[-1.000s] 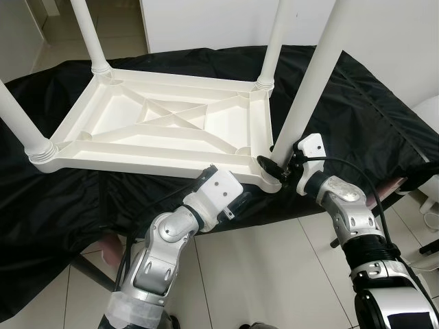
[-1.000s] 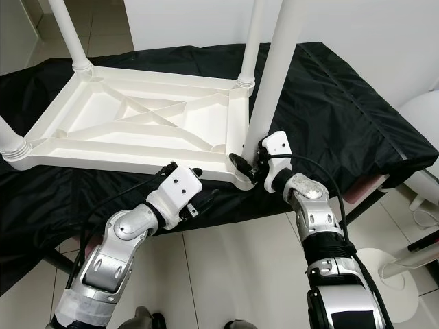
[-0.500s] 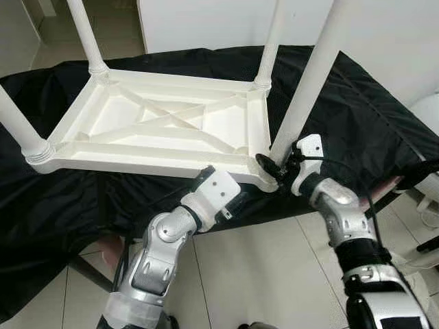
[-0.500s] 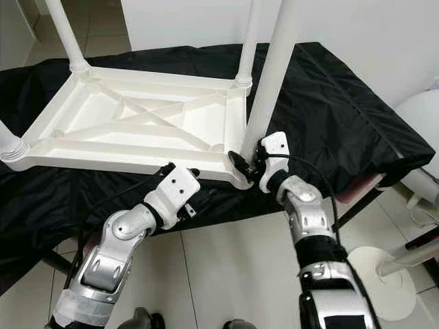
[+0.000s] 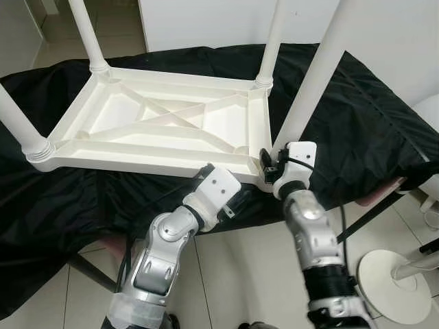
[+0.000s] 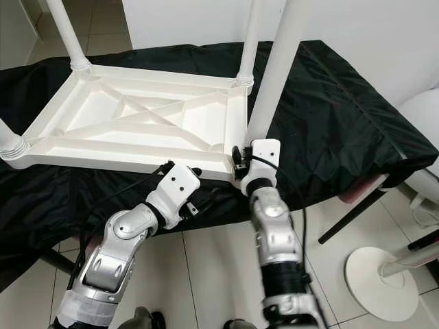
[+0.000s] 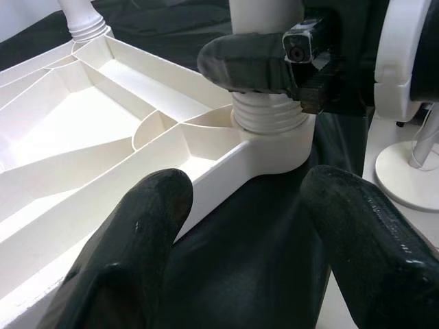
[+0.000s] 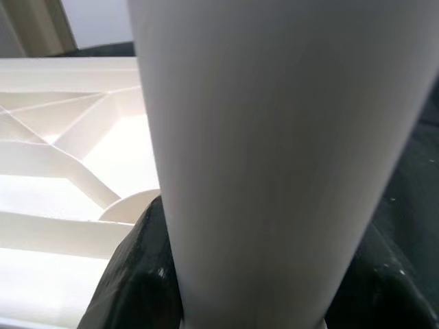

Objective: Building children table

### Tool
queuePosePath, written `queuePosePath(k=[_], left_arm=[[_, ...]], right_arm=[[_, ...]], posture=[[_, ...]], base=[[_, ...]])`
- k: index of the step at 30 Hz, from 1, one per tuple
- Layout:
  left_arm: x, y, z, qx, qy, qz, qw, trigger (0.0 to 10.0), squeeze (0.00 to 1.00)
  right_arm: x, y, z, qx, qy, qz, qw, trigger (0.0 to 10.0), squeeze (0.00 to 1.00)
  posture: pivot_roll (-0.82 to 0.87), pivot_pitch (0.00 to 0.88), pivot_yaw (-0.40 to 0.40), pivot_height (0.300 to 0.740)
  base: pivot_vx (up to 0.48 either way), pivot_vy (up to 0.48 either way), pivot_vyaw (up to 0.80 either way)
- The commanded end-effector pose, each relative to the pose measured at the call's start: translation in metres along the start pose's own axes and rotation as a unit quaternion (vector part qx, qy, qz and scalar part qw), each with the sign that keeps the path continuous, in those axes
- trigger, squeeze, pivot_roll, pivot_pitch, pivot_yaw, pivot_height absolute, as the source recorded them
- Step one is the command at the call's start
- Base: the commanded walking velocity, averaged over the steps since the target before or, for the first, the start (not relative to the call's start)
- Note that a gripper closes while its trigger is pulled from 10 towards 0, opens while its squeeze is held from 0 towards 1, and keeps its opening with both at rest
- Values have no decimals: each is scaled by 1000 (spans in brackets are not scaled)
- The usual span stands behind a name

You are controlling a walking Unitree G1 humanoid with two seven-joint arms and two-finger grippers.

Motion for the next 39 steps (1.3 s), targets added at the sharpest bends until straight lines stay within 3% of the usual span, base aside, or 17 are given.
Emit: queuePosePath(k=[1, 4, 7, 8, 20, 21, 22, 23, 25, 27, 28, 29, 33, 36, 37, 38, 39], left_arm=[[-2, -6, 0, 47, -1, -5, 999, 10000, 0], [-2, -6, 0, 49, 1, -13, 999, 10000, 0], [-2, -5, 0, 48, 1, -13, 999, 10000, 0], [-2, -5, 0, 47, 1, -11, 999, 10000, 0], [-3, -6, -2, 46, -2, -7, 999, 10000, 0], [-4, -5, -3, 42, -3, -7, 999, 10000, 0], [-4, -4, -3, 39, -3, -8, 999, 10000, 0], [-4, -3, -3, 35, -2, -8, 999, 10000, 0], [-4, -3, -3, 35, -2, -8, 999, 10000, 0], [-3, -1, -4, 28, 0, -9, 1000, 10000, 0], [-2, 2, -5, 16, 3, -10, 1000, 10000, 0], [-2, 2, -5, 16, 3, -10, 1000, 10000, 0], [2, 21, -13, -61, 15, -30, 998, 10000, 0], [1, 21, -13, -65, 13, -30, 997, 10000, 0], [1, 20, -12, -62, 11, -23, 998, 10000, 0], [-1, 19, -11, -58, 7, -11, 998, 10000, 0], [-1, 19, -11, -58, 7, -11, 998, 10000, 0]], right_arm=[[-20, -12, -9, -10, -49, 30, 998, 10000, 0], [-10, -30, -11, 35, -34, 41, 998, 10000, 0], [-5, -31, -12, 47, -22, 32, 998, 10000, 0], [-3, -29, -13, 46, -17, 39, 998, 10000, 1000], [9, -15, -12, 94, 6, 26, 995, 10000, 1000], [10, -11, -10, 113, 8, 18, 993, 10000, 753], [10, -8, -9, 131, 8, 12, 991, 10000, 71], [11, -6, -9, 153, 11, 4, 988, 10000, 0], [11, -6, -9, 153, 11, 4, 988, 10000, 0], [10, -7, -9, 193, 14, -20, 981, 10000, 0], [9, -8, -11, 233, 20, -53, 971, 10000, 0], [9, -8, -11, 233, 20, -53, 971, 10000, 0], [1, -11, -4, 334, 24, -126, 934, 10000, 0], [0, -13, 0, 351, 25, -140, 925, 10000, 0], [-3, -15, 2, 359, 18, -147, 922, 4902, 0], [-7, -14, 4, 364, 10, -155, 918, 2549, 0], [-7, -14, 4, 364, 10, -155, 918, 2549, 0]], posture=[[-90, 124, -4, 740], [-90, 124, -4, 740], [-93, 122, -8, 740], [-92, 120, -8, 740], [-88, 113, -13, 740], [-88, 113, -13, 740], [-88, 113, -13, 740], [-89, 109, -12, 740], [-89, 109, -12, 740], [-89, 109, -12, 740], [-88, 104, -7, 740], [-88, 104, -7, 740], [-83, 92, -2, 740], [-79, 88, -1, 740], [-75, 83, -1, 740], [-73, 81, -2, 740], [-73, 81, -2, 740]], base=[[0, 0, 0], [0, 0, 0], [0, 0, 0], [0, 0, 0], [0, 0, 0], [0, 0, 0], [0, 0, 0], [0, 0, 0], [0, 0, 0], [0, 0, 0], [0, 0, 0], [0, 0, 0], [0, 0, 0], [0, 0, 0], [0, 0, 0], [0, 0, 0], [0, 0, 0]])
Point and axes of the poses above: a point about 5 cm out from each wrist's last joint towards the gripper, its own z axis pointing out of the wrist towards the gripper, its own x axis along the axis of the wrist's last joint, y = z × x, the point moved 5 cm from there along z, pointing out of the wrist towards the gripper, and after that the axes turned 5 degrees about -z, right-handed, at the moved point
